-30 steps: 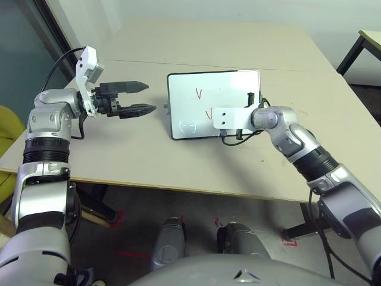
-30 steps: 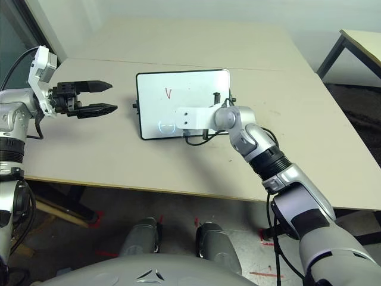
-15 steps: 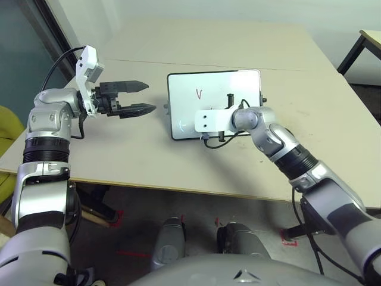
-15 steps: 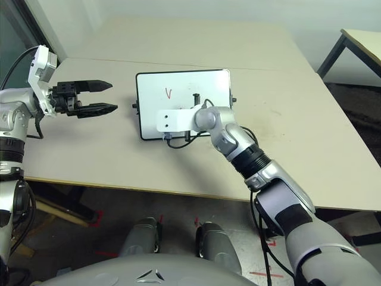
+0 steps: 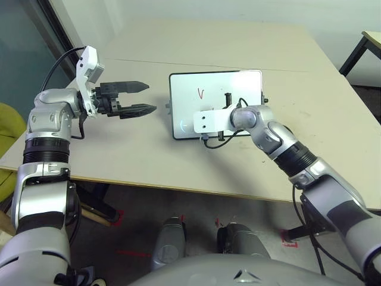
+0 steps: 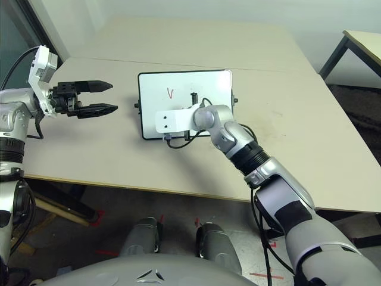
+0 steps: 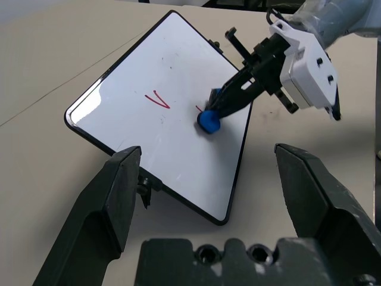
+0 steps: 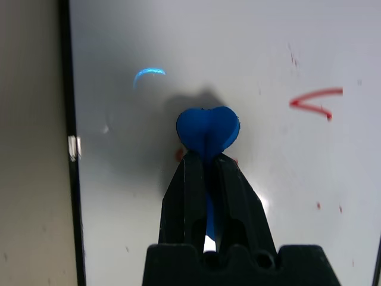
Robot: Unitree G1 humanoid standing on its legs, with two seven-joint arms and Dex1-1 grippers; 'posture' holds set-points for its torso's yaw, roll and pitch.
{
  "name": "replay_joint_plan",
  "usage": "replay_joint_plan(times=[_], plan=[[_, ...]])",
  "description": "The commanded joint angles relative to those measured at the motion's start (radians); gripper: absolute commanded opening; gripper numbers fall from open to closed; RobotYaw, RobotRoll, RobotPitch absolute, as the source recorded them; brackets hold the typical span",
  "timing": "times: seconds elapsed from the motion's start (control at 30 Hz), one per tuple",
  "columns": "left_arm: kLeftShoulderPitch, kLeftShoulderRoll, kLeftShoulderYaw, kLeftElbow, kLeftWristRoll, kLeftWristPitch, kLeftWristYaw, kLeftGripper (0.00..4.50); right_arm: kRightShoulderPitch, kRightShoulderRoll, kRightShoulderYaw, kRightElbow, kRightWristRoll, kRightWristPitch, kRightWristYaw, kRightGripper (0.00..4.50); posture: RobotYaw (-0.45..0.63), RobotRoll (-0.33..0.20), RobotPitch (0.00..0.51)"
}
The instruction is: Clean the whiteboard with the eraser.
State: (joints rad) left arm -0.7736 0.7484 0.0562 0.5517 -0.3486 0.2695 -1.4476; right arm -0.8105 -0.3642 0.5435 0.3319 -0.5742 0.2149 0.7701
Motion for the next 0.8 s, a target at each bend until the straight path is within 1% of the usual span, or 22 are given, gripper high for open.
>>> replay_joint_plan(times=[0.03, 0.23, 0.43, 0.8], plan=[[-0.018, -0.008, -0.019, 0.003, 0.012, -0.003, -0.008, 4.5, 0.021, -0.047, -0.033, 0.017, 0.002, 0.019, 0.001, 0.02, 0.2, 0.0, 0.0], [-0.03, -0.012, -0.024, 0.019, 0.016, -0.01, -0.013, 4.5, 0.02, -0.09, -0.067, 0.023, 0.009, 0.025, -0.004, 0.02, 0.19, 0.0, 0.0], [-0.039, -0.014, -0.028, 0.034, 0.017, -0.019, -0.014, 4.5, 0.01, -0.098, -0.074, 0.031, 0.014, 0.025, -0.008, 0.02, 0.19, 0.0, 0.0], [-0.033, -0.008, -0.023, 0.027, 0.014, -0.017, -0.01, 4.5, 0.021, -0.003, -0.022, -0.005, 0.004, 0.029, 0.006, 0.02, 0.21, 0.0, 0.0]])
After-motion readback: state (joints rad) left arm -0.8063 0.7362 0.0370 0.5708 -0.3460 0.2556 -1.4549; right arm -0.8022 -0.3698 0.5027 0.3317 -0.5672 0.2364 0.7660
